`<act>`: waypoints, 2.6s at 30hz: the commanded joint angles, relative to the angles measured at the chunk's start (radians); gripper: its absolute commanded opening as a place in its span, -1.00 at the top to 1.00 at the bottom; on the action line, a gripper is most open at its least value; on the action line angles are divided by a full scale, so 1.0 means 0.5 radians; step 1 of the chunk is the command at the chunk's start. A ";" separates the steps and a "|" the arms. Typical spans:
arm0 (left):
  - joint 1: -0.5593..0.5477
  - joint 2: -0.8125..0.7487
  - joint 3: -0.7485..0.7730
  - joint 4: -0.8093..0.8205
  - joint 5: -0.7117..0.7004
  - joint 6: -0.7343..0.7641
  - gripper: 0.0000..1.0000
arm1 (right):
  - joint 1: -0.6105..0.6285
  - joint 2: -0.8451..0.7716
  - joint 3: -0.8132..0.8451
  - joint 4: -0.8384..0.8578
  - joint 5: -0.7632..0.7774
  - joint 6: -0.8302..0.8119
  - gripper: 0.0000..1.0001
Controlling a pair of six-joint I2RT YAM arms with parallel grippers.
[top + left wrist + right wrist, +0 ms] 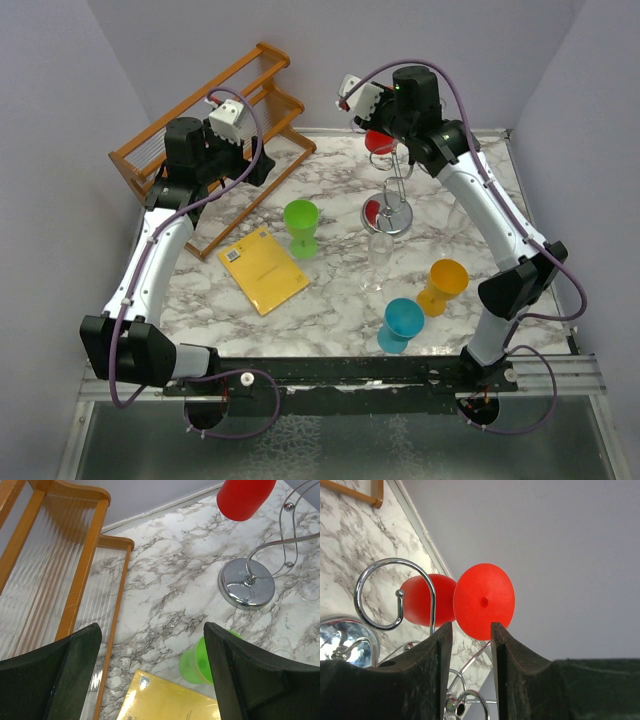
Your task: Place the wine glass upside down on the wine glass rack
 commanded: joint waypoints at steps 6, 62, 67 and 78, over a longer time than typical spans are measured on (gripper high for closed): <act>-0.060 0.094 -0.017 -0.163 0.290 0.205 -0.68 | 0.015 -0.281 -0.137 0.050 -0.191 0.249 0.22; -0.444 0.198 1.035 -0.722 -0.312 0.179 1.00 | -0.462 -0.908 -0.361 -0.055 -1.049 0.950 -0.81; -0.432 0.152 1.220 -0.446 -0.354 0.056 1.00 | -0.462 -0.848 -0.313 0.021 -1.235 1.106 -0.83; -0.432 0.368 1.627 -0.271 -0.168 -0.262 1.00 | -0.462 -0.580 -0.120 0.340 -1.612 1.854 -0.58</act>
